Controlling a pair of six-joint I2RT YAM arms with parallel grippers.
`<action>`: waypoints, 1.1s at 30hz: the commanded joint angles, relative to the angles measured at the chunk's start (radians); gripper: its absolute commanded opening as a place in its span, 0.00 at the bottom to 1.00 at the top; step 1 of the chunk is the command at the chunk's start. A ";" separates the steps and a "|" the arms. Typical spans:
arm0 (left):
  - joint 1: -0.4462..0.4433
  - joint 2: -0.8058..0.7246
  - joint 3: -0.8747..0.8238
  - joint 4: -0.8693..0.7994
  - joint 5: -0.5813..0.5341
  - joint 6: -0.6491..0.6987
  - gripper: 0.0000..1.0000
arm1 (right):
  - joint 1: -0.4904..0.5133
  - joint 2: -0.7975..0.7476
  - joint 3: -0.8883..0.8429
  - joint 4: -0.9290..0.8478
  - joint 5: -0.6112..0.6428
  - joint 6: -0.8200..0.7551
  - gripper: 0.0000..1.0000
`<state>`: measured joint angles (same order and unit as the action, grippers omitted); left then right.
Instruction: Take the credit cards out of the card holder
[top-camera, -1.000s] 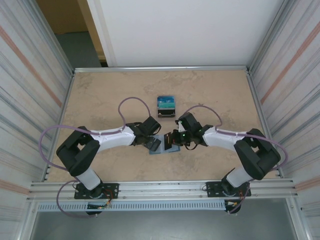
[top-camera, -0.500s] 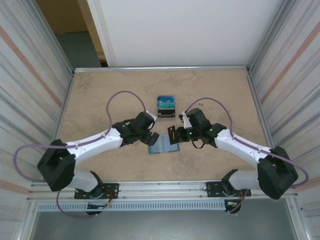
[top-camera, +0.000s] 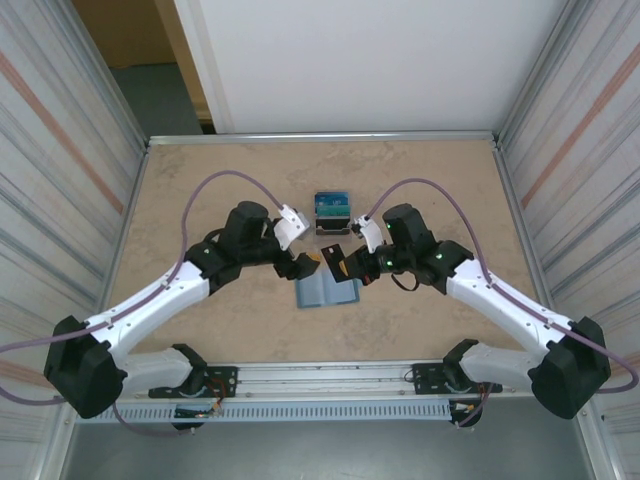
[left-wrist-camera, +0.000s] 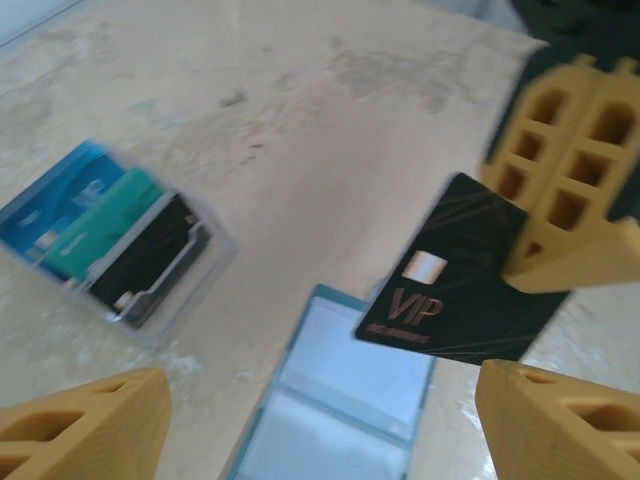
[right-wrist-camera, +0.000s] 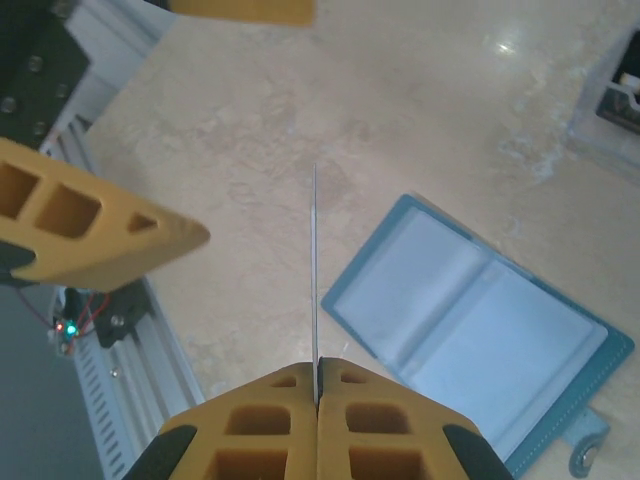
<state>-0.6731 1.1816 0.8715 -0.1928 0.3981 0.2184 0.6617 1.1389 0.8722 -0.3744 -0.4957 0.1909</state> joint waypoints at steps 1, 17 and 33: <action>0.007 0.010 0.033 -0.044 0.206 0.150 0.77 | 0.009 0.001 0.058 -0.083 -0.081 -0.129 0.00; -0.009 0.114 0.134 -0.189 0.363 0.255 0.13 | 0.022 0.062 0.155 -0.200 -0.187 -0.278 0.00; -0.013 0.015 0.019 0.021 0.278 0.070 0.00 | -0.090 -0.034 0.077 -0.044 -0.141 -0.126 0.43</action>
<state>-0.6868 1.2533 0.9276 -0.2718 0.6994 0.3782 0.5953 1.1553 0.9733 -0.4824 -0.6262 0.0082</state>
